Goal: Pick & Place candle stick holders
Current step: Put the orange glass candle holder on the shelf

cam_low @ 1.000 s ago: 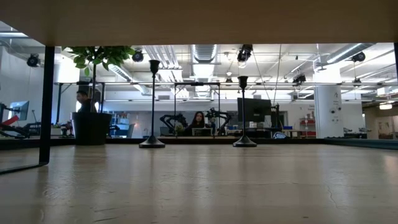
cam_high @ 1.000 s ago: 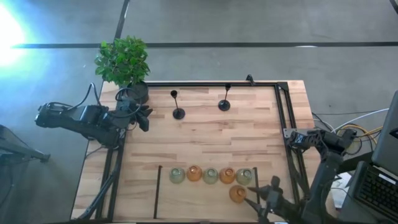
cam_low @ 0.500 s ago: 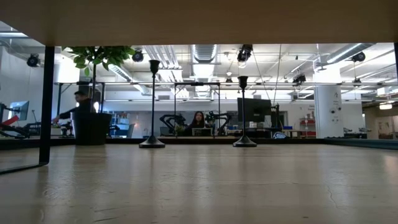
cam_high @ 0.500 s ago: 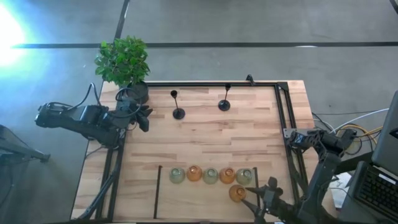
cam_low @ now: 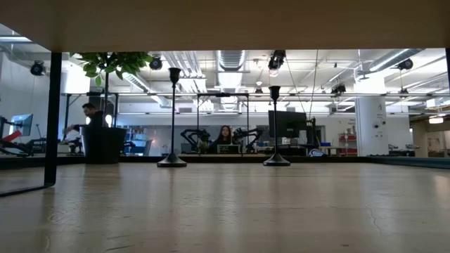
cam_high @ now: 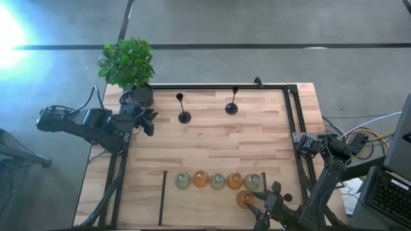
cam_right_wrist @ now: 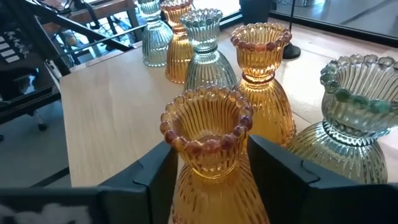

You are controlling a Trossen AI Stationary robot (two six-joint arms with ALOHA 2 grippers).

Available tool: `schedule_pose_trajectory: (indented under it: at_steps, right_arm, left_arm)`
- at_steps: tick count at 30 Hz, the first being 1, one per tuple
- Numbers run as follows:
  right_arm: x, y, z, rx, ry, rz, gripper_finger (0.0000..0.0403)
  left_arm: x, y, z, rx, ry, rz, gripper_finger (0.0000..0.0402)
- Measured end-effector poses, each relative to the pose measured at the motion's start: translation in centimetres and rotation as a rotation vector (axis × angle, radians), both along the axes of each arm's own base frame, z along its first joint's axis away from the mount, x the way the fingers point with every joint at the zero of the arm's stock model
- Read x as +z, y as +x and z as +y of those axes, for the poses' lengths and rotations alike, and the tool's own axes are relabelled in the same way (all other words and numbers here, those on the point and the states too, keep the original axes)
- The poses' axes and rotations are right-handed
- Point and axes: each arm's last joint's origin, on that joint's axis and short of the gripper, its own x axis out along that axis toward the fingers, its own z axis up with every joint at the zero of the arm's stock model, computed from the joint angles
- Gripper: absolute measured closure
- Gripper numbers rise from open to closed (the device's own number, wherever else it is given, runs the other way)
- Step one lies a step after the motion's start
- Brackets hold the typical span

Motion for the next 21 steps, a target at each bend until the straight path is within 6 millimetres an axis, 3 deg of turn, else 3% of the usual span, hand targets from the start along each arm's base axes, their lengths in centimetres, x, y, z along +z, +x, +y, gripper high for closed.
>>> schedule_pose_trajectory:
  at_steps: [10,21]
  right_arm:
    - [0.2,1.9,0.4,0.01,0.05,-0.036,0.0309]
    - [0.6,6.7,0.3,0.036,0.042,-0.088,0.0307]
  left_arm:
    - [0.0,0.0,0.0,-0.005,0.008,0.007,0.0282]
    - [0.0,0.0,0.0,-0.036,0.035,0.037,0.0282]
